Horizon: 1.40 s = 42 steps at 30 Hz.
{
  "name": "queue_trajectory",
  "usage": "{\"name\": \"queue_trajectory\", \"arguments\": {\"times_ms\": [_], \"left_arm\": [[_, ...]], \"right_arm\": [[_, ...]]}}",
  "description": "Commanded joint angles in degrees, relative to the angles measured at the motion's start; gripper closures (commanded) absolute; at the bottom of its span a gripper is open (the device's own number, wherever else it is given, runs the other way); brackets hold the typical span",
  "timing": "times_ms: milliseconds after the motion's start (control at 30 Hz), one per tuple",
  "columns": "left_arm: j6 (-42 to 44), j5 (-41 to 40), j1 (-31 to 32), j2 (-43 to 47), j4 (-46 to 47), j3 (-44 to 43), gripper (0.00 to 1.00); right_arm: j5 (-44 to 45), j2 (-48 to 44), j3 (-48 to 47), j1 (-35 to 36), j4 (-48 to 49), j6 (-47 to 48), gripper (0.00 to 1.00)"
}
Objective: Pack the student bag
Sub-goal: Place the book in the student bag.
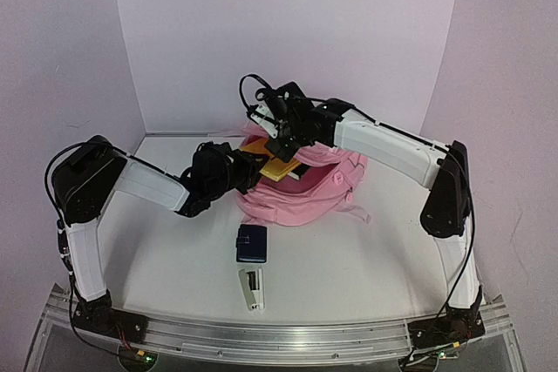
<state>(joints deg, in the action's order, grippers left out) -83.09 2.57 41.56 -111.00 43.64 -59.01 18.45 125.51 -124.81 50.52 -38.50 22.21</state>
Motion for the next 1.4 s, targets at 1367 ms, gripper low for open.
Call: {"name": "queue_trajectory", "arguments": {"times_ms": [1367], "left_arm": [[-2.7,-7.3,4.0,8.7,-15.1,3.6,0.64]], "right_arm": [[-27.9,-3.1,3.1,-9.8,0.6,-18.6,1.00]]}}
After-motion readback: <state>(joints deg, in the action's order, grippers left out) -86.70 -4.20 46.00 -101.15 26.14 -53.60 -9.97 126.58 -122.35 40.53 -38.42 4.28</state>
